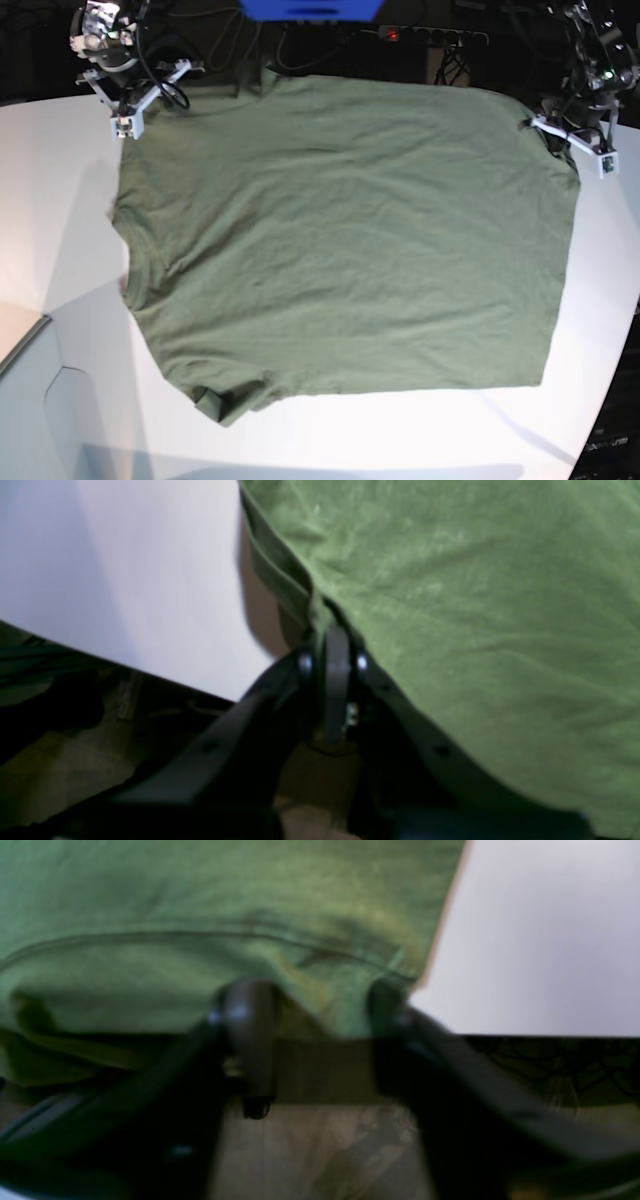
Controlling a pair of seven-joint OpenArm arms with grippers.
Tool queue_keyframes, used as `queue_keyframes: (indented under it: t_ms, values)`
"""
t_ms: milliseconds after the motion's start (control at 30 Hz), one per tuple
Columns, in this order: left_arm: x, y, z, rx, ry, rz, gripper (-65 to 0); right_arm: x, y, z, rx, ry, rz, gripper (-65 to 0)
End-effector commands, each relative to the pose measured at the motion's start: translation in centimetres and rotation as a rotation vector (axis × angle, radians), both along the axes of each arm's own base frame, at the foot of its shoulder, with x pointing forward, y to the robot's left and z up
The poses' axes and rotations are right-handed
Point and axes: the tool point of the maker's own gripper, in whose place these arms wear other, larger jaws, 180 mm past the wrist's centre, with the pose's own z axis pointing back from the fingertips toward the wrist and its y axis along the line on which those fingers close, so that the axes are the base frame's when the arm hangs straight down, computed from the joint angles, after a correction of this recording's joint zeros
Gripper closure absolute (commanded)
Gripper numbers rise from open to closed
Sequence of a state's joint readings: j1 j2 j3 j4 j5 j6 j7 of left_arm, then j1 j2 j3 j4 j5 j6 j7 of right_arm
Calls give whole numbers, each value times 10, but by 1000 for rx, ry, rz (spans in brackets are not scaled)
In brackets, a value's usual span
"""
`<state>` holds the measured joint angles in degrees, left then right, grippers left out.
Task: Layout the t-shirt on the table in an organized manner, then fold the t-shirt properly
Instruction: 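Pull the shoulder corners apart with both grippers to straighten the shirt, then fold the shoulder edge over toward the hem with both grippers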
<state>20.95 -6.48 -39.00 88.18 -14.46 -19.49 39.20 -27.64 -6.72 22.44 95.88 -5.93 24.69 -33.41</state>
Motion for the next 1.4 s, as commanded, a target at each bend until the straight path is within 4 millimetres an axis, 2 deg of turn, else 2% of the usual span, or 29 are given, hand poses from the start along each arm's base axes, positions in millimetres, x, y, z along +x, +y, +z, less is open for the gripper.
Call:
queue_keyframes:
  t_ms: [0,67,100,233,367,567,667,800,933,1033,1367]
  values:
    - [5,6,9,18,-30,4,0,2,1,3,-1,-12,16,-144]
    - [5,6,9,18,-30,4,0,3,1,3,-1,-12,19,-31]
    - [5,6,9,18,-30,4,0,3,1,3,0,-12,21,0]
    - [6,6,10,15,-37,4,0,5,8,7,17,-20,83,0]
    - [8,5,16,23,-52,-7,0,18,9,27,-2,-79,124,0]
    - [10,12,41,57,-117,25,0,41,5,59,-48,-176,134,0]
    - [11,18,52,76,-146,48,0,52,5,66,-55,-207,135,0]
    - [11,20,52,78,-146,52,0,70,3,73,-60,-247,136,0]
    - [21,20,57,76,-173,54,0,93,5,85,-62,-305,137,0]
    - [27,18,61,76,-191,51,0,110,7,86,-49,-327,134,0]
    - [78,17,91,67,-325,59,0,167,5,85,-15,-378,134,0]
